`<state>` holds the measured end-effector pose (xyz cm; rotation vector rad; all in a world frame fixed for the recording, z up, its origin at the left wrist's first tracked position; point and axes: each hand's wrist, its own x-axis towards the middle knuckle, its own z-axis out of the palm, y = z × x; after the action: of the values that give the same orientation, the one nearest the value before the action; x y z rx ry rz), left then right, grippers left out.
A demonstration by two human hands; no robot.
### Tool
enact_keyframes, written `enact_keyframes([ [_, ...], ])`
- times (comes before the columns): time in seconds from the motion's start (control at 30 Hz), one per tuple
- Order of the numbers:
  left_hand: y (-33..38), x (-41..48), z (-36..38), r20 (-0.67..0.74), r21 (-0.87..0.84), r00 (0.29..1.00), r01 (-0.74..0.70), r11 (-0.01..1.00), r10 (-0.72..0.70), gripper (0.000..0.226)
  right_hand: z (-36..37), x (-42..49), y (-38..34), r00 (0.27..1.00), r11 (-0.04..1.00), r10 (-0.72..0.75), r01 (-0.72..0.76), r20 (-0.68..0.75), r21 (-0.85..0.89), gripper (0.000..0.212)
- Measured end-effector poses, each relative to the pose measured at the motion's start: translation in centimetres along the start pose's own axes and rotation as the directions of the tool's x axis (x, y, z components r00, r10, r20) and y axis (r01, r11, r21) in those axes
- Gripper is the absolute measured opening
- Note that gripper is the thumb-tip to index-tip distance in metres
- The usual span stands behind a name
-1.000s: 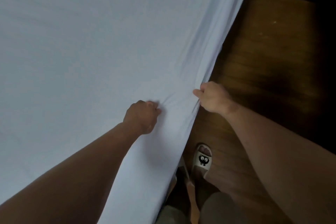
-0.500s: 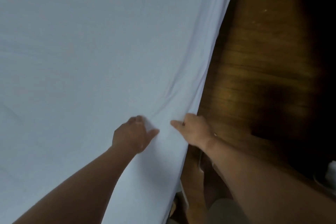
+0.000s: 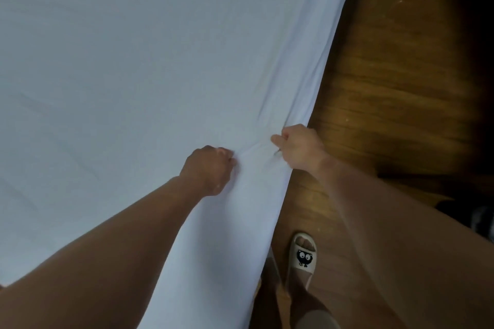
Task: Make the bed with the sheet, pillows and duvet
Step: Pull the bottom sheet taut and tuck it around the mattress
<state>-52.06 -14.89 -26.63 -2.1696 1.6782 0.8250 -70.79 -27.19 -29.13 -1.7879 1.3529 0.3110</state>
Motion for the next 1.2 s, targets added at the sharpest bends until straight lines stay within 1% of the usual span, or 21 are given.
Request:
enact_keyframes([
  [0.07,1.2,-0.3,0.3,-0.015,0.025,0.997,-0.073,0.997,0.073,0.04,-0.3,-0.5,2.2,0.997,1.0,-0.002,0.002,-0.077,0.004,0.045],
  [0.13,2.7,-0.5,0.9,0.004,0.075,0.984,-0.179,0.981,0.179,0.036,0.0,-1.3,4.4,0.992,0.996,0.027,-0.015,-0.124,0.09,0.049],
  [0.2,3.6,-0.6,1.1,-0.007,0.046,0.988,-0.151,0.987,0.152,0.029,0.7,-1.9,4.8,0.984,0.991,0.021,0.003,-0.18,0.131,0.048],
  [0.23,3.6,-0.7,1.1,-0.009,-0.001,0.995,-0.102,0.995,0.102,0.03,1.2,-2.1,4.4,0.98,0.987,0.03,0.001,-0.195,0.161,0.045],
  [0.27,3.6,-1.1,1.2,-0.004,-0.058,0.998,-0.055,0.997,0.055,0.032,1.8,-2.5,3.9,0.98,0.972,0.067,-0.022,-0.186,0.235,0.042],
  [0.33,3.2,-3.1,1.8,0.016,-0.163,0.999,0.039,0.986,-0.037,0.036,3.6,-4.1,3.5,0.984,0.876,0.161,-0.108,-0.074,0.469,0.035],
  [0.37,2.9,-4.7,2.5,0.03,-0.136,0.998,0.054,0.989,-0.05,0.04,4.7,-5.3,3.7,0.981,0.825,0.191,-0.173,0.023,0.537,0.032],
  [0.4,2.5,-6.7,3.4,0.058,-0.07,0.996,0.074,0.995,-0.07,0.049,5.9,-6.9,4.1,0.973,0.803,0.189,-0.232,0.136,0.548,0.028],
  [0.47,1.5,-11.2,5.8,0.102,0.067,0.982,0.154,0.986,-0.16,0.065,8.7,-10.0,4.8,0.928,0.805,0.142,-0.311,0.345,0.506,0.026],
  [0.5,1.0,-13.3,7.2,0.096,0.102,0.976,0.188,0.977,-0.197,0.064,10.2,-11.4,4.9,0.907,0.811,0.102,-0.313,0.408,0.494,0.031],
  [0.53,0.7,-14.9,8.6,0.077,0.103,0.975,0.202,0.974,-0.21,0.057,11.7,-12.3,4.7,0.907,0.824,0.064,-0.283,0.417,0.491,0.035],
  [0.6,0.4,-16.2,10.7,0.041,0.05,0.978,0.202,0.978,-0.205,0.04,14.0,-12.8,4.1,0.955,0.886,0.034,-0.165,0.293,0.434,0.04],
  [0.67,0.3,-15.5,11.3,0.023,-0.001,0.98,0.196,0.981,-0.196,0.036,14.8,-12.5,3.7,0.984,0.95,0.038,-0.089,0.174,0.299,0.047],
  [0.73,0.0,-14.5,11.3,0.028,0.004,0.985,0.169,0.986,-0.169,0.035,14.6,-12.0,3.8,0.989,0.972,0.029,-0.061,0.143,0.226,0.047],
  [0.83,-0.6,-14.2,11.1,0.053,-0.013,0.993,0.105,0.994,-0.104,0.033,14.4,-12.3,4.6,0.993,0.97,0.012,-0.04,0.12,0.241,0.05],
  [0.97,1.1,-15.7,12.0,0.03,-0.019,1.0,0.004,1.0,-0.003,0.03,14.3,-14.5,7.5,1.0,0.973,-0.008,0.003,0.022,0.23,0.052],
  [1.0,1.6,-15.9,12.4,0.03,-0.011,0.999,-0.018,1.0,0.019,0.029,14.3,-15.1,8.1,1.0,0.97,0.001,0.0,-0.005,0.244,0.052],
  [1.07,2.2,-15.8,12.8,-0.001,-0.016,1.0,-0.028,0.999,0.027,0.028,14.0,-15.5,8.1,0.999,0.978,0.029,-0.022,-0.031,0.208,0.049],
  [1.13,2.0,-16.1,13.1,-0.046,-0.067,0.998,-0.045,0.997,0.042,0.026,14.2,-15.6,6.3,0.999,0.998,0.039,-0.039,0.0,-0.04,0.033],
  [1.17,1.5,-16.6,13.3,-0.058,-0.108,0.996,-0.074,0.991,0.068,0.024,14.5,-16.1,5.0,0.997,0.983,0.068,-0.071,-0.025,-0.166,0.021],
  [1.2,0.6,-17.3,13.4,-0.066,-0.161,0.992,-0.116,0.98,0.107,0.022,15.0,-16.9,3.7,0.993,0.964,0.084,-0.104,-0.088,-0.246,0.011],
])
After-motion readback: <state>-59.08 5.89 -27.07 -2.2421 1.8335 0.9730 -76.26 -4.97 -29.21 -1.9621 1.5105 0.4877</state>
